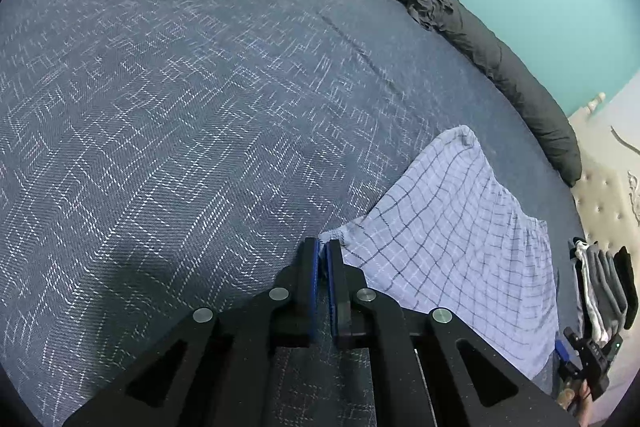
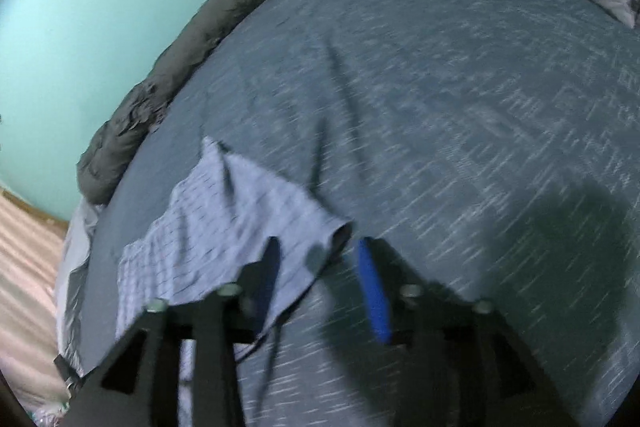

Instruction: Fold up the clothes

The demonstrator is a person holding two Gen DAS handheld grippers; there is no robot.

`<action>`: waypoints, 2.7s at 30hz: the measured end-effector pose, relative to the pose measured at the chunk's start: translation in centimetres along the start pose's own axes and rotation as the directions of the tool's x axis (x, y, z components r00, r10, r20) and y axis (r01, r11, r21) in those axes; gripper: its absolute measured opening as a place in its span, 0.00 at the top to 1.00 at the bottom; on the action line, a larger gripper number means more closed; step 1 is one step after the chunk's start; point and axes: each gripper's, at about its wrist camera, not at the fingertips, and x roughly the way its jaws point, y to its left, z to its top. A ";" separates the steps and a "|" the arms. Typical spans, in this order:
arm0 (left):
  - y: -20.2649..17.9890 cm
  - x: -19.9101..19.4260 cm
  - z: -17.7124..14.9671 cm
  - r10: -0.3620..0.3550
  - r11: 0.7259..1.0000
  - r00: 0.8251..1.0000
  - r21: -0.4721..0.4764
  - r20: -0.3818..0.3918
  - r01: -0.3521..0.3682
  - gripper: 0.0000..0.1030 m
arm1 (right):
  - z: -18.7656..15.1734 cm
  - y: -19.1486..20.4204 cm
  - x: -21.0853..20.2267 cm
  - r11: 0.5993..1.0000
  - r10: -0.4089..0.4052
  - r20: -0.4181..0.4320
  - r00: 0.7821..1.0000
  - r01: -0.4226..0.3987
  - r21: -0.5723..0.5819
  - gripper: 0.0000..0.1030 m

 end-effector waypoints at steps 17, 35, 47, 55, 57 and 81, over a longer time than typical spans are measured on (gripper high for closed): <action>0.3 0.1 -0.2 -0.004 1.000 1.000 0.001 0.000 0.004 0.96 | 0.8 -2.0 -0.8 0.997 0.031 0.097 0.995 -0.038 0.074 0.99; -0.4 -0.7 0.0 -0.038 0.999 0.999 0.001 0.015 0.038 0.97 | 0.0 -0.6 -2.0 0.998 -0.048 0.131 0.990 0.044 0.035 0.62; -6.1 -3.6 -0.6 -0.075 0.992 0.995 0.106 0.059 0.068 0.97 | 0.0 0.2 -1.8 0.999 -0.038 0.145 0.989 0.042 -0.024 0.62; -15.9 -4.8 -0.6 -0.158 0.959 0.987 0.240 0.015 0.150 0.97 | 0.3 -0.1 -3.7 0.998 -0.028 0.169 0.985 0.037 -0.046 0.62; -19.4 -5.0 -1.0 -0.181 0.942 0.983 0.288 -0.001 0.174 0.97 | 0.3 -0.5 -3.9 0.999 -0.012 0.157 0.987 0.018 -0.040 0.62; -37.4 5.8 -14.5 -0.207 0.840 0.907 0.408 -0.367 0.357 0.64 | 2.6 -3.5 -3.6 0.991 0.120 0.099 0.988 -0.125 0.054 0.62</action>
